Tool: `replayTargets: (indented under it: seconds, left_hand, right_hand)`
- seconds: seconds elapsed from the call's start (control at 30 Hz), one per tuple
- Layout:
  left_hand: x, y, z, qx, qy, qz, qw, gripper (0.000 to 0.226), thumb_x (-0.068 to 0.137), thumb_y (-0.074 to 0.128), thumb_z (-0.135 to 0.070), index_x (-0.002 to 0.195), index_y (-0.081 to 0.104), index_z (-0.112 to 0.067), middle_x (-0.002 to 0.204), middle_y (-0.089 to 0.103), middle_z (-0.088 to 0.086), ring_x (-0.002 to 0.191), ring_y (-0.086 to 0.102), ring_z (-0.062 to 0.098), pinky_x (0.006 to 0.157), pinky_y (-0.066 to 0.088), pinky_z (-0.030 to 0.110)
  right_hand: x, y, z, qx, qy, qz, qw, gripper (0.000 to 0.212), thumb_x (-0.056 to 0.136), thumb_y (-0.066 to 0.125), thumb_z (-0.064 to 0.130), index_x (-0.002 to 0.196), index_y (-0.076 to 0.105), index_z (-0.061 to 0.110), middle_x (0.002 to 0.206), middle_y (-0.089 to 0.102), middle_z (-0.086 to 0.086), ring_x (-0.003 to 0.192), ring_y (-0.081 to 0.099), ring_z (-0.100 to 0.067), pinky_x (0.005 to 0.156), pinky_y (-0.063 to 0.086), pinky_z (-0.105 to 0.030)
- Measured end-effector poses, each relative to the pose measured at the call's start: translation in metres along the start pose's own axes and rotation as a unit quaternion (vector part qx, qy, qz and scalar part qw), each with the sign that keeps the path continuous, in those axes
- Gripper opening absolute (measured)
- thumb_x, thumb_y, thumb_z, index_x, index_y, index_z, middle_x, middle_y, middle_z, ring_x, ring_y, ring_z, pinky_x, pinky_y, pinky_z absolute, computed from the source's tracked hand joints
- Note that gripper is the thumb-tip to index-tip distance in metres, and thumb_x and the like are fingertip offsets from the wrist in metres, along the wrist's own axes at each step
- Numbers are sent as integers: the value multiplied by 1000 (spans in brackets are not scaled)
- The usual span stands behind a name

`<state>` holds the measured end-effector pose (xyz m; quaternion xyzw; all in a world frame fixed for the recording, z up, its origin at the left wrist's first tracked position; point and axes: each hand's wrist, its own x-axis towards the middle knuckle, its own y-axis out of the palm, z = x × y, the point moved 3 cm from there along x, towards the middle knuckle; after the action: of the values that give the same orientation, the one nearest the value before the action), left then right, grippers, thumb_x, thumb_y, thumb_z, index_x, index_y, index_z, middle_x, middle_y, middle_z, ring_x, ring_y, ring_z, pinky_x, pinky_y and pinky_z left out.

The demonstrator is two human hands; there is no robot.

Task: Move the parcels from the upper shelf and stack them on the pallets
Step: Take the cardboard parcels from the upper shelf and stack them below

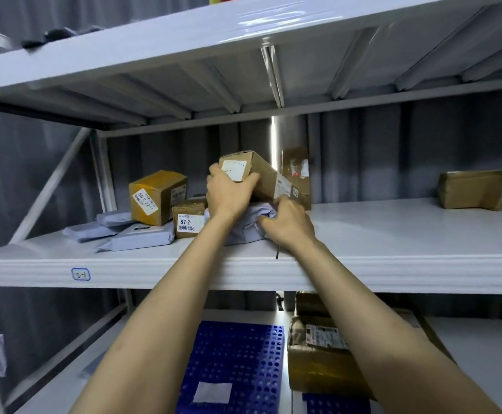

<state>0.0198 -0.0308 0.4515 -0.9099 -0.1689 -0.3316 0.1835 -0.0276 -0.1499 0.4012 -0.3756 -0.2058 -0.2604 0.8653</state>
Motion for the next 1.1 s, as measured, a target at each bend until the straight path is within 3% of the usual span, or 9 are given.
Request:
replayTargets:
  seconds: [0.27,0.33,0.43,0.53,0.63,0.73,0.87,1.0,1.1]
  left_hand:
    - [-23,3,-16,-145,3,55,988,66,79,74,-36,128,40,-8,107,55,-3,98,55,13,79,45,18]
    - [-33,12,-19,-165,8,110,980,82,73,78,-36,134,31,-9,106,56,-4,99,57,13,91,49,29]
    - [-49,25,-20,-119,36,189,974,110,60,81,-40,145,11,-33,136,49,13,123,50,31,105,41,48]
    - [-62,33,-21,-67,116,223,966,116,62,84,-31,148,6,-35,149,33,7,134,37,21,112,34,41]
    - [-77,38,-28,-12,177,228,958,114,58,85,-37,147,14,-29,144,36,3,128,43,20,106,40,41]
    - [-90,43,-36,26,195,249,948,107,53,84,-47,139,24,-31,137,40,-1,120,48,19,100,45,43]
    - [-105,48,-42,31,184,291,938,103,55,83,-60,138,30,-26,138,41,-2,117,46,13,101,40,33]
    - [-114,47,-46,10,156,305,940,97,66,76,-61,141,30,-20,140,42,0,116,43,11,94,36,26]
    - [-118,43,-47,3,143,293,945,94,69,74,-60,141,30,-18,140,44,0,122,44,14,93,35,26]
  right_hand:
    - [6,-16,-7,234,122,-116,958,38,91,45,18,122,49,-4,129,55,-20,116,52,-37,85,41,-32]
    - [3,-25,-12,317,157,-139,925,41,94,39,21,128,50,0,132,54,-18,118,51,-37,97,43,-36]
    - [-4,-40,-23,384,201,-145,889,50,98,30,40,128,55,8,128,58,-12,114,54,-34,99,46,-46]
    - [-8,-59,-38,402,216,-163,874,56,96,34,50,127,57,9,126,60,-9,112,57,-32,99,47,-46]
    - [-13,-77,-49,390,219,-166,879,49,93,45,44,129,55,12,125,61,-6,113,58,-28,101,47,-43]
    - [-19,-83,-56,393,209,-156,882,31,82,58,39,104,63,19,111,68,-2,101,63,-22,94,52,-39]
    - [-18,-84,-73,390,216,-153,882,55,47,61,48,91,69,15,97,72,-6,88,69,-27,83,57,-44]
    - [-40,-97,-57,379,218,-159,885,13,73,64,28,77,63,16,94,72,-9,85,69,-27,79,59,-43]
    - [-48,-104,-53,346,209,-181,896,11,78,62,22,69,56,18,96,70,-10,89,67,-28,82,57,-44]
